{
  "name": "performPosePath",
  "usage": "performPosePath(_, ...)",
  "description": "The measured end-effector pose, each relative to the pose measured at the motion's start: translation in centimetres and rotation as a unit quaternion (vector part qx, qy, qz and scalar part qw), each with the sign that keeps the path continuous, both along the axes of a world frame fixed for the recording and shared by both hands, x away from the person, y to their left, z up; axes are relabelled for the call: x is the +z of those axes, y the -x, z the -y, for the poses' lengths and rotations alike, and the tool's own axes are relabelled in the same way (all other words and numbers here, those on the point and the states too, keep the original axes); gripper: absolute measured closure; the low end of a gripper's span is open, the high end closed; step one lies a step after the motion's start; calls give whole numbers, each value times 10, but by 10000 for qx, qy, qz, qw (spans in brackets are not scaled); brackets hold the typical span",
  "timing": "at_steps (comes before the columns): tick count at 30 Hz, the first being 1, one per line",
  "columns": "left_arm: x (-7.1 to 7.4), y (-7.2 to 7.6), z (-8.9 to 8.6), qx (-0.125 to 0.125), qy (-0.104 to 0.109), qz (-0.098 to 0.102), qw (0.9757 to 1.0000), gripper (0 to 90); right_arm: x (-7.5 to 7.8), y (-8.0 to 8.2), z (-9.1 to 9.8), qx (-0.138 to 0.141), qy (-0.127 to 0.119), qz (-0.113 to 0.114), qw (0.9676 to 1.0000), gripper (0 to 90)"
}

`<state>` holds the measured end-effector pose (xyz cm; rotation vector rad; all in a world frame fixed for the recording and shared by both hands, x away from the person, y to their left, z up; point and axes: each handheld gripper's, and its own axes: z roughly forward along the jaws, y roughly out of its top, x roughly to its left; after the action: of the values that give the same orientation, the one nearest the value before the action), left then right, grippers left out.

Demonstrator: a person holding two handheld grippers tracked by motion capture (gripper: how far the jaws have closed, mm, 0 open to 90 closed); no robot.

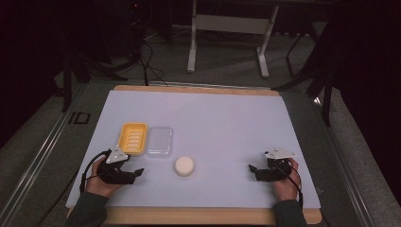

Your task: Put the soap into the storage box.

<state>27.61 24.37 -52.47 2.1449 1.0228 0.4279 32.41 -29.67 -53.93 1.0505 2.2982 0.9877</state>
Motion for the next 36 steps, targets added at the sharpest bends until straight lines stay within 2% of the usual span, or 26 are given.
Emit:
performPosePath(4,0,1,1,-24,-16,-13,10000,239,1,2,2,88,-100,77,9999,121)
performPosePath(9,0,-1,3,-132,23,-88,9999,239,1,4,1,145,-61,191,9997,121)
performPosePath(13,2,-2,4,-199,35,-86,9998,239,1,4,2,140,-114,181,9997,139)
performPosePath(21,10,-2,12,-489,-187,-43,9986,239,1,8,2,268,-123,325,9990,138)
performPosePath(27,16,-4,16,-799,-229,-64,9965,239,2,8,2,246,-139,348,9990,138)
performPosePath(36,20,-12,34,-1184,-388,-91,9922,238,2,9,4,160,-223,405,9988,138)
